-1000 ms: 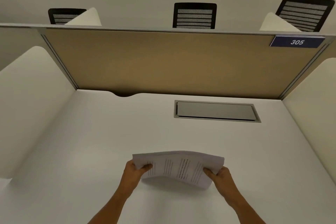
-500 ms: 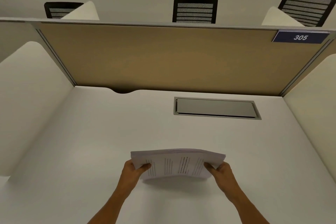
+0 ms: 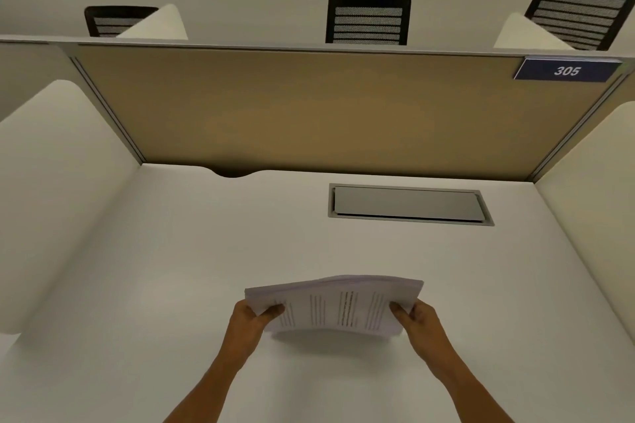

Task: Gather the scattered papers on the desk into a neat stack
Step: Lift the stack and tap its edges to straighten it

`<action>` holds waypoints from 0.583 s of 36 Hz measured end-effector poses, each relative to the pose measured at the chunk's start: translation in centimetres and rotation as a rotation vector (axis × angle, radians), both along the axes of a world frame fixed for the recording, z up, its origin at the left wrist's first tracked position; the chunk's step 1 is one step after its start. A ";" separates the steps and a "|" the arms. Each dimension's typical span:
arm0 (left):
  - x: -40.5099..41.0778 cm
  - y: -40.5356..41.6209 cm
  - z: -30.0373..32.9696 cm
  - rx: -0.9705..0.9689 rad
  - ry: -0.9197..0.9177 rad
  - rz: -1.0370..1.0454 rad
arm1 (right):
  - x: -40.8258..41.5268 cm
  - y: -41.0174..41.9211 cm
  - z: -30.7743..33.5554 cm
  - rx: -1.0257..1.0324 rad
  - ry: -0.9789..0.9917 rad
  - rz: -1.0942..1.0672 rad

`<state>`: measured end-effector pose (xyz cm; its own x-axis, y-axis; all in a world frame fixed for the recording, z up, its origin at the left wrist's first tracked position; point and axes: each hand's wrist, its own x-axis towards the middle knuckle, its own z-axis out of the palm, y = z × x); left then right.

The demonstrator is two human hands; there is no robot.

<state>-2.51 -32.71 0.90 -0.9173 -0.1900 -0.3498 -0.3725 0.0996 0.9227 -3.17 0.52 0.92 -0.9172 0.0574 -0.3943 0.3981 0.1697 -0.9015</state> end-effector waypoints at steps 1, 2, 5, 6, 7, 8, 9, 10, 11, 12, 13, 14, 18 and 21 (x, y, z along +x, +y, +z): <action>0.0 -0.1 0.0 0.001 0.001 0.002 | 0.0 0.0 0.1 -0.002 0.006 -0.006; 0.1 -0.2 0.0 0.002 -0.001 0.001 | 0.0 0.0 0.2 -0.004 0.010 -0.008; 0.4 -0.5 -0.4 -0.009 -0.026 -0.044 | 0.1 0.1 0.0 -0.001 -0.012 0.020; 0.6 -0.5 -0.6 -0.015 -0.036 -0.069 | 0.2 0.1 -0.1 -0.003 -0.025 0.032; 0.7 -0.5 -0.7 -0.021 -0.045 -0.089 | 0.2 0.1 -0.2 -0.006 -0.035 0.041; 0.8 -0.5 -0.8 -0.027 -0.049 -0.104 | 0.2 0.2 -0.4 -0.008 -0.041 0.048; 0.9 -0.5 -0.8 -0.035 -0.050 -0.114 | 0.2 0.3 -0.4 -0.007 -0.043 0.054; 0.9 -0.5 -0.8 -0.043 -0.048 -0.118 | 0.1 0.4 -0.4 -0.003 -0.043 0.060; 0.9 -0.6 -0.8 -0.049 -0.045 -0.119 | 0.1 0.5 -0.3 0.005 -0.040 0.067; 1.0 -0.6 -0.8 -0.052 -0.043 -0.116 | 0.0 0.5 -0.2 0.018 -0.037 0.075; 1.0 -0.6 -0.7 -0.058 -0.041 -0.110 | -0.1 0.5 -0.1 0.030 -0.034 0.079; 1.1 -0.6 -0.6 -0.065 -0.036 -0.103 | -0.2 0.4 0.1 0.038 -0.029 0.079; 1.1 -0.8 -0.4 -0.099 -0.006 -0.077 | -0.4 0.4 0.6 0.037 0.011 0.055; 1.2 -0.8 -0.6 -0.128 -0.004 -0.097 | -0.1 0.4 0.3 0.029 0.003 0.042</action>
